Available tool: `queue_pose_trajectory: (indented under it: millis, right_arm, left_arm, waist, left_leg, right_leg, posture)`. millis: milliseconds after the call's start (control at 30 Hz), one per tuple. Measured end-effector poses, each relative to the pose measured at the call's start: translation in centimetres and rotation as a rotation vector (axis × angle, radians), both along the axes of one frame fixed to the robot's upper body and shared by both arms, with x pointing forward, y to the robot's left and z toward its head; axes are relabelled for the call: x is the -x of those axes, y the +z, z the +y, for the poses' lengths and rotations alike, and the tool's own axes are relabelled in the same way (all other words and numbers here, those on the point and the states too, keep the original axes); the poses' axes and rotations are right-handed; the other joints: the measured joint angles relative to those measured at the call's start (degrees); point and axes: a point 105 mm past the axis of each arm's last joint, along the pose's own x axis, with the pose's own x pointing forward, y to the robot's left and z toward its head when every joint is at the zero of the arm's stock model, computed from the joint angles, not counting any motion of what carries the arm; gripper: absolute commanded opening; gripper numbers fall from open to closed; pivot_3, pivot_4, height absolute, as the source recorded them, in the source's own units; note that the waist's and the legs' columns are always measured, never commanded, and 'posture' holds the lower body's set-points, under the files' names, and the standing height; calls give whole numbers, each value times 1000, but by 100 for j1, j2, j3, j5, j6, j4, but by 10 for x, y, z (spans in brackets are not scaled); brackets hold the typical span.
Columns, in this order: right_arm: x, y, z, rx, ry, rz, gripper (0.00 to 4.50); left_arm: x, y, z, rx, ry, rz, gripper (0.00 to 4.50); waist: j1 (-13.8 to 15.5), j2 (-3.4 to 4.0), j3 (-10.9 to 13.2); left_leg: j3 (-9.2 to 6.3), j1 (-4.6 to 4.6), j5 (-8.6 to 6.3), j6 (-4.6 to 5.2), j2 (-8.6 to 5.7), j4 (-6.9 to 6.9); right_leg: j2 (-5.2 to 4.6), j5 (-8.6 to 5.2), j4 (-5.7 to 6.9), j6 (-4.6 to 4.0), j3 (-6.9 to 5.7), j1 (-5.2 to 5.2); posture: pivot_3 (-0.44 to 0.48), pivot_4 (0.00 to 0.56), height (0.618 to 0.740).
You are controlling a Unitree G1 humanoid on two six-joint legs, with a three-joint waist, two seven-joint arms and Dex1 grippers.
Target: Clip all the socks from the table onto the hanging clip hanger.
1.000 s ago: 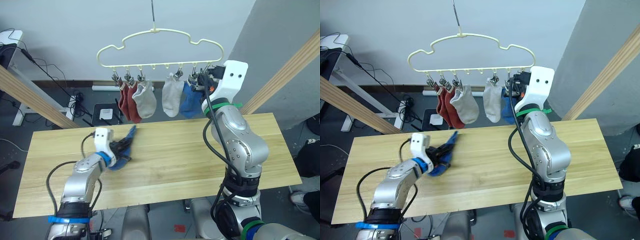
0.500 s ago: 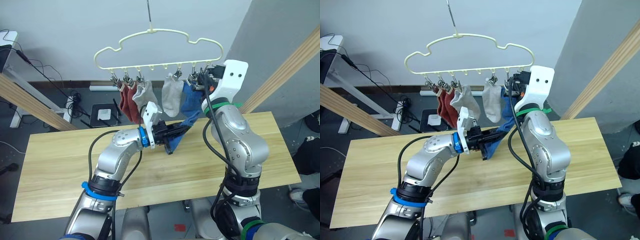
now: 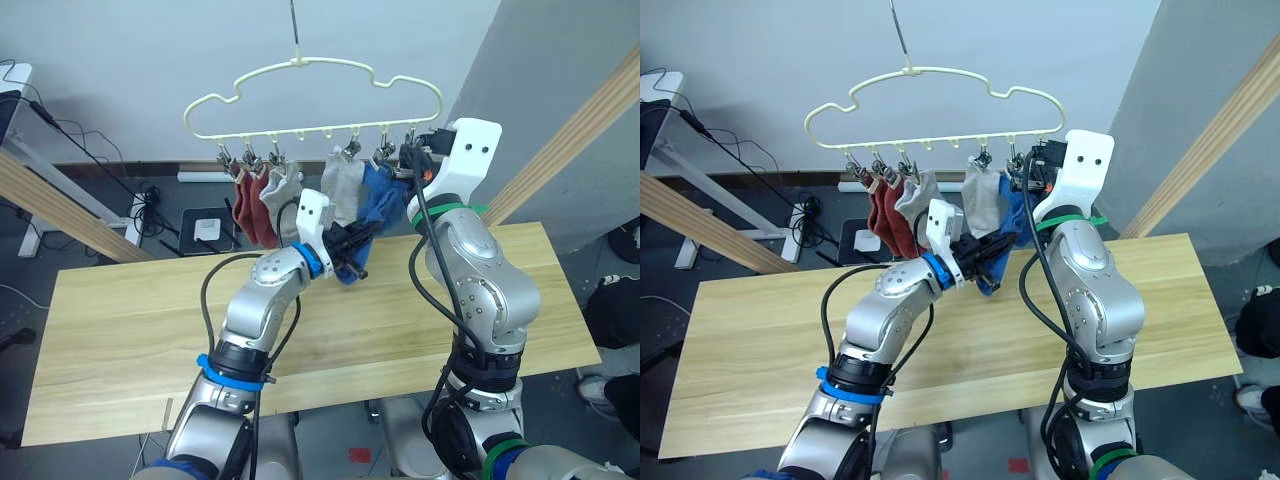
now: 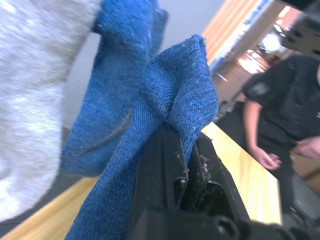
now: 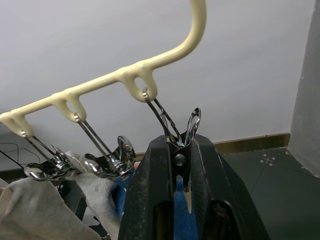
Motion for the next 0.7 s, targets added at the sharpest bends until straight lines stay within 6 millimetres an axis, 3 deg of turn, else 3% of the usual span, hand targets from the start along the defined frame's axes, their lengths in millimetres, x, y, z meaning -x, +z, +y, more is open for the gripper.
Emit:
queue_pose_trajectory:
  millis: [700]
  right_arm:
    - [0, -2, 2, 2, 8, 14, 128]
  left_arm:
    - [-1, 12, -11, 42, 41, -53, 0]
  waist:
    - [-14, 0, 0]
  left_leg:
    - [0, 0, 0, 0, 0, 0]
  right_leg:
    - [0, 0, 2, 0, 0, 0]
  posture:
    - [-205, 337, 740]
